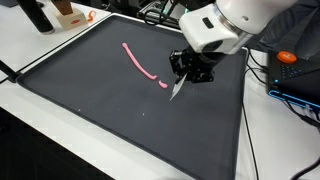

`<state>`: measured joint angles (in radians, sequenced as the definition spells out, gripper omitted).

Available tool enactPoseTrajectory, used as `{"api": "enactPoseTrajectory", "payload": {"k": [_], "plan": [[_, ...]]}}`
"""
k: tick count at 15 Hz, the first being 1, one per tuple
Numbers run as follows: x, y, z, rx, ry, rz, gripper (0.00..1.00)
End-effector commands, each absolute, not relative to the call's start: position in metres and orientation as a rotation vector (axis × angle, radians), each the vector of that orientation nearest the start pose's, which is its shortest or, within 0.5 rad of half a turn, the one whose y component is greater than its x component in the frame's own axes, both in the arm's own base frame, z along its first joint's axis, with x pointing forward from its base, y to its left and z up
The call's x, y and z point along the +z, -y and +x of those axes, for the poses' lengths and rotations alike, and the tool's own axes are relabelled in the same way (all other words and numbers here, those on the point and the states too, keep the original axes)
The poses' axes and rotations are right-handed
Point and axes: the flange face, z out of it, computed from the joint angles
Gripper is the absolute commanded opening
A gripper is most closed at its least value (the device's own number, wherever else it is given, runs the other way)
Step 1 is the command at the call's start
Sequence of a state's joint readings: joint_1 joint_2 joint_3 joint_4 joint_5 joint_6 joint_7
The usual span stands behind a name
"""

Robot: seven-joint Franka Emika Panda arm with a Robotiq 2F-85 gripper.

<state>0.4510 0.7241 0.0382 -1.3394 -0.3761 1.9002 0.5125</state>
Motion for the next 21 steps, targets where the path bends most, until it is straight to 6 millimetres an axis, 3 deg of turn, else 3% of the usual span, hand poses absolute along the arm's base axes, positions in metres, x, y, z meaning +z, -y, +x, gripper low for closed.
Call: {"api": "enactPoseTrajectory", "payload": {"k": [1,12,21], "plan": [[0.285,-0.312,0.654,0.038,0.250,-3.530,0.01],[0.288,-0.301,0.664,0.202,0.195,-3.551,0.01],[0.291,-0.262,0.687,0.352,0.048,-3.457,0.01]]}}
